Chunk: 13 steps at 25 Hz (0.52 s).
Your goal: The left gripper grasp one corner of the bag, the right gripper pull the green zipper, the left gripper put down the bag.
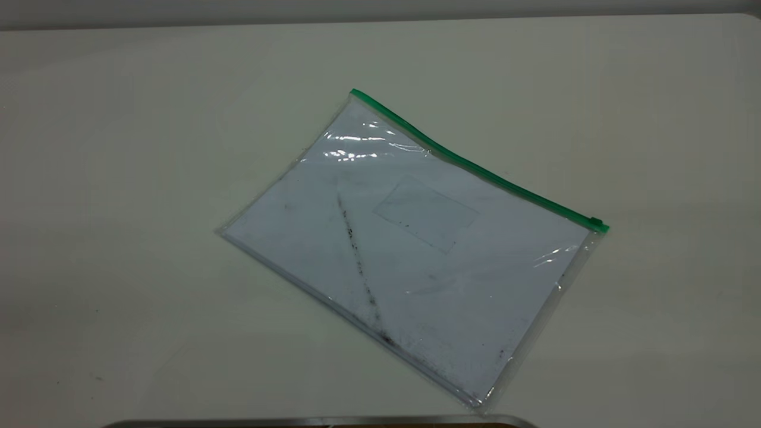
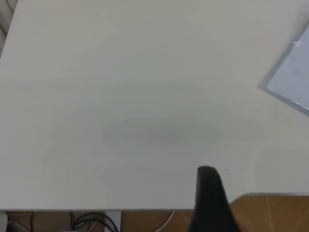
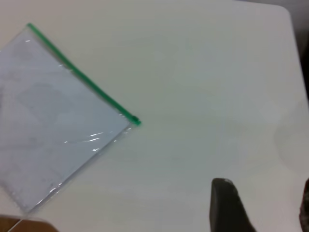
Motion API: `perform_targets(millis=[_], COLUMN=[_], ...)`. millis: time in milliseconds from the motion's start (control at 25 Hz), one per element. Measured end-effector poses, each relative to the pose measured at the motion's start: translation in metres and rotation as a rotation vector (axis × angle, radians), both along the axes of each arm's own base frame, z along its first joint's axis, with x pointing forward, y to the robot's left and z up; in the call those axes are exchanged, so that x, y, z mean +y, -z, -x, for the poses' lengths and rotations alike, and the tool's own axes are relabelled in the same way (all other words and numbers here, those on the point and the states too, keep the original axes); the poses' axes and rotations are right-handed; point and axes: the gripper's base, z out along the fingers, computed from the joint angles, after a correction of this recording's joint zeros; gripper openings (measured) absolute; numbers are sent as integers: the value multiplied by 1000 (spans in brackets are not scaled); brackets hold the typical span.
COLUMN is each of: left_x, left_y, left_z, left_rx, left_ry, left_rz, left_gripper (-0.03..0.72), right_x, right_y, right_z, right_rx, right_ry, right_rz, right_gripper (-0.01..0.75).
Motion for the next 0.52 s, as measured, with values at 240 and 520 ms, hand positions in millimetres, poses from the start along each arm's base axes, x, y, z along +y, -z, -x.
perform_targets(millis=[240, 520], left_x=[0, 0], left_y=[0, 0], left_z=[0, 0], left_rx=[0, 0], left_ry=[0, 4], left_rz=[0, -5], left_gripper=[569, 569], right_x=[-1, -1], right_y=[0, 0], right_z=[0, 0], right_rx=[1, 1], right_ry=[11, 11], right_rz=[-7, -7], right_gripper=[352, 297])
